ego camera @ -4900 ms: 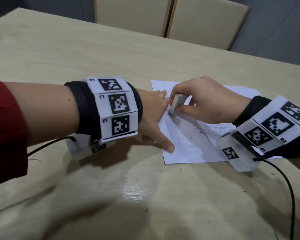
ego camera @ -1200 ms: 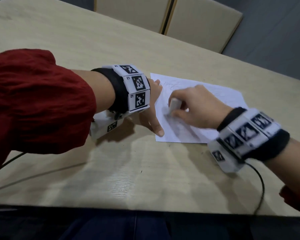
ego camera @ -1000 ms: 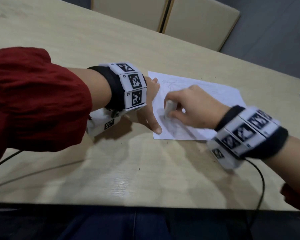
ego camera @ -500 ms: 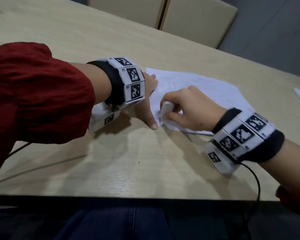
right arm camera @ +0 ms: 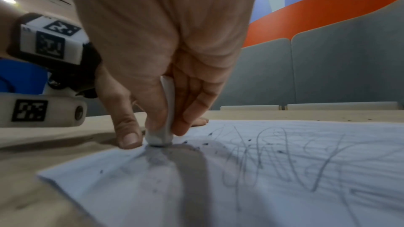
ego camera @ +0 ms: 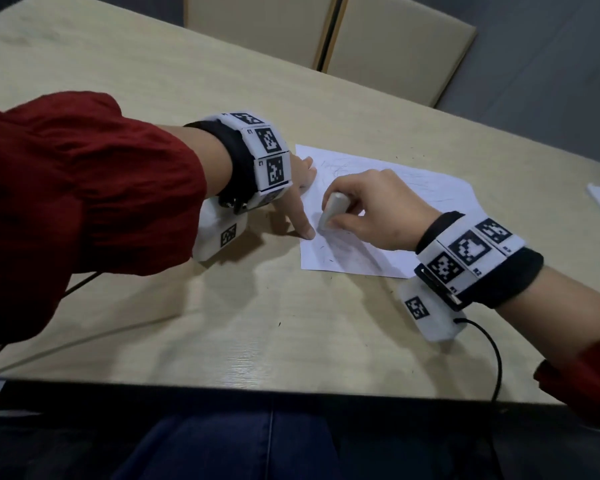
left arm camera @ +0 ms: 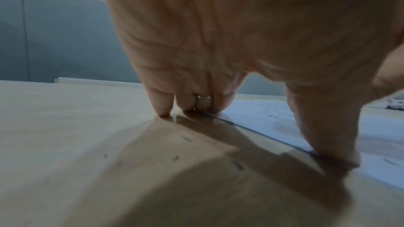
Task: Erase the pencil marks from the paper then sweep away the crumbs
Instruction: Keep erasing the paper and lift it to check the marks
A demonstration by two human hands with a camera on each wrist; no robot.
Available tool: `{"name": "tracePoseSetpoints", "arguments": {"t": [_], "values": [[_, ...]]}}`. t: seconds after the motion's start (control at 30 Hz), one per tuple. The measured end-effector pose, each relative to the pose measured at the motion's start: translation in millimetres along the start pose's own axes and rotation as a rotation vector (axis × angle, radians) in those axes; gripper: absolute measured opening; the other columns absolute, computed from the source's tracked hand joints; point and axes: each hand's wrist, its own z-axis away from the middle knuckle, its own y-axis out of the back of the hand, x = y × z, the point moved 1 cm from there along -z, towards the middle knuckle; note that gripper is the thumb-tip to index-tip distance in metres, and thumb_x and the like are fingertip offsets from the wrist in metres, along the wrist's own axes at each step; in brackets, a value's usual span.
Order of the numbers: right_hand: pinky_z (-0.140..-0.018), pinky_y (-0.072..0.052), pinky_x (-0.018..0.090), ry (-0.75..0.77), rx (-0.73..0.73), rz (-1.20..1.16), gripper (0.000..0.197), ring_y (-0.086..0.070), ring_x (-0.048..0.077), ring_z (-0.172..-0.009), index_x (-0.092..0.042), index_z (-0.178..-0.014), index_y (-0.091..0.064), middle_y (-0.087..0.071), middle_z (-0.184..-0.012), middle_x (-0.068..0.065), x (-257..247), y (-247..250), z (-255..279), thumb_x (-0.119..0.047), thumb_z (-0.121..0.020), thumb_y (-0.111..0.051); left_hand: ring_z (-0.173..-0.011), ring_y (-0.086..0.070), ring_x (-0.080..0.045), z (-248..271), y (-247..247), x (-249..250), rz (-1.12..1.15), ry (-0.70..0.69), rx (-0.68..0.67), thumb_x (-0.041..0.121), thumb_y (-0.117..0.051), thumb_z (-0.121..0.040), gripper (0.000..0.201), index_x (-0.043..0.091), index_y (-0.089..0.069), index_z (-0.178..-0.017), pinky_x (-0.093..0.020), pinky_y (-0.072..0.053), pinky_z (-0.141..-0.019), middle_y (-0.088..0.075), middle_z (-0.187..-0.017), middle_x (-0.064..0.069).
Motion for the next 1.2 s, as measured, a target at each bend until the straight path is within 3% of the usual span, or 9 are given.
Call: {"name": "tracePoseSetpoints", "arguments": {"t": [0.3, 0.37, 0.43, 0.57, 0.67, 0.8, 0.9, 0.97, 1.2], "values": [[-0.072, -0.051, 0.034, 0.049, -0.063, 0.014, 0.006, -0.065, 0.017, -0.073, -0.015, -0.082, -0.068, -0.071, -0.075, -0.001, -9.9, -6.5, 15.3, -0.012, -0.078, -0.065, -0.137, -0.034, -0.027, -9.4, -3.0, 3.6, 0.021, 0.013, 0.038, 0.069, -0.068, -0.07, 0.108, 0.007, -0.027, -0.149, -0.039, -0.034, -0.11, -0.021, -0.157, -0.01], [-0.074, -0.052, 0.032, 0.079, -0.111, -0.003, 0.007, -0.066, 0.011, -0.074, -0.02, -0.08, -0.066, -0.071, -0.075, -0.005, -15.5, -10.1, 33.7, -0.013, -0.078, -0.067, -0.12, -0.044, -0.022, -11.0, -1.4, 3.2, 0.024, 0.011, 0.006, 0.078, -0.07, -0.054, 0.1, 0.01, -0.046, -0.123, -0.032, -0.037, -0.1, -0.036, -0.138, -0.001], [-0.076, -0.052, 0.03, 0.092, -0.162, -0.006, 0.008, -0.066, 0.006, -0.075, -0.02, -0.082, -0.068, -0.071, -0.076, -0.008, -16.9, -10.6, 41.2, -0.013, -0.079, -0.07, -0.105, -0.041, -0.016, -11.4, 0.0, 2.8, 0.022, 0.016, -0.02, 0.081, -0.064, -0.041, 0.094, 0.017, -0.039, -0.104, -0.029, -0.034, -0.087, -0.03, -0.121, 0.004], [-0.075, -0.051, 0.033, 0.069, 0.012, -0.01, 0.009, -0.066, 0.018, -0.074, -0.015, -0.084, -0.071, -0.071, -0.077, -0.001, -11.7, 0.3, 20.9, -0.011, -0.077, -0.068, -0.122, -0.042, -0.018, -17.7, -5.5, -1.3, 0.108, 0.037, 0.065, 0.067, -0.073, -0.068, 0.103, 0.006, -0.04, -0.143, -0.03, -0.036, -0.098, -0.035, -0.144, 0.0], [-0.077, -0.05, 0.033, 0.011, 0.024, 0.037, 0.009, -0.065, 0.022, -0.078, -0.013, -0.083, -0.07, -0.071, -0.079, 0.003, -7.3, 0.4, 7.7, -0.008, -0.077, -0.067, -0.11, -0.038, -0.013, -16.2, -6.7, -3.8, 0.186, 0.025, 0.071, 0.064, -0.073, -0.068, 0.103, 0.005, -0.039, -0.145, -0.029, -0.029, -0.086, -0.038, -0.139, 0.002], [-0.073, -0.051, 0.027, 0.027, -0.017, 0.011, 0.006, -0.066, 0.013, -0.073, -0.015, -0.08, -0.07, -0.071, -0.074, -0.003, -13.1, -8.7, 29.5, -0.012, -0.076, -0.067, -0.128, -0.041, -0.021, -13.8, -5.7, -1.7, 0.137, 0.032, 0.056, 0.068, -0.073, -0.065, 0.101, 0.007, -0.041, -0.14, -0.034, -0.036, -0.103, -0.031, -0.152, -0.005], [-0.067, -0.045, 0.012, 0.084, -0.102, -0.001, 0.006, -0.064, 0.005, -0.074, -0.016, -0.081, -0.07, -0.071, -0.074, -0.01, -18.9, -9.5, 46.4, -0.013, -0.077, -0.072, -0.111, -0.04, -0.016, -12.7, -5.1, -0.9, 0.118, 0.027, 0.034, 0.072, -0.071, -0.062, 0.099, 0.008, -0.047, -0.133, -0.03, -0.031, -0.088, -0.035, -0.146, -0.003], [-0.069, -0.048, 0.017, 0.087, -0.118, 0.008, 0.007, -0.065, 0.005, -0.072, -0.018, -0.083, -0.071, -0.071, -0.074, -0.01, -18.7, -5.5, 41.8, -0.015, -0.077, -0.073, -0.108, -0.038, -0.014, -14.8, -5.1, -0.1, 0.08, 0.03, 0.027, 0.069, -0.072, -0.066, 0.097, 0.008, -0.046, -0.138, -0.031, -0.029, -0.084, -0.035, -0.15, -0.002], [-0.071, -0.049, 0.029, 0.018, 0.019, 0.049, 0.007, -0.064, 0.019, -0.074, -0.017, -0.082, -0.071, -0.07, -0.075, -0.001, -9.9, -5.1, 17.4, -0.017, -0.076, -0.067, -0.096, -0.03, -0.014, -8.5, 1.3, 5.0, 0.015, 0.002, -0.078, 0.08, -0.068, -0.04, 0.09, 0.024, -0.034, -0.102, -0.024, -0.021, -0.056, -0.034, -0.11, 0.003]]}}
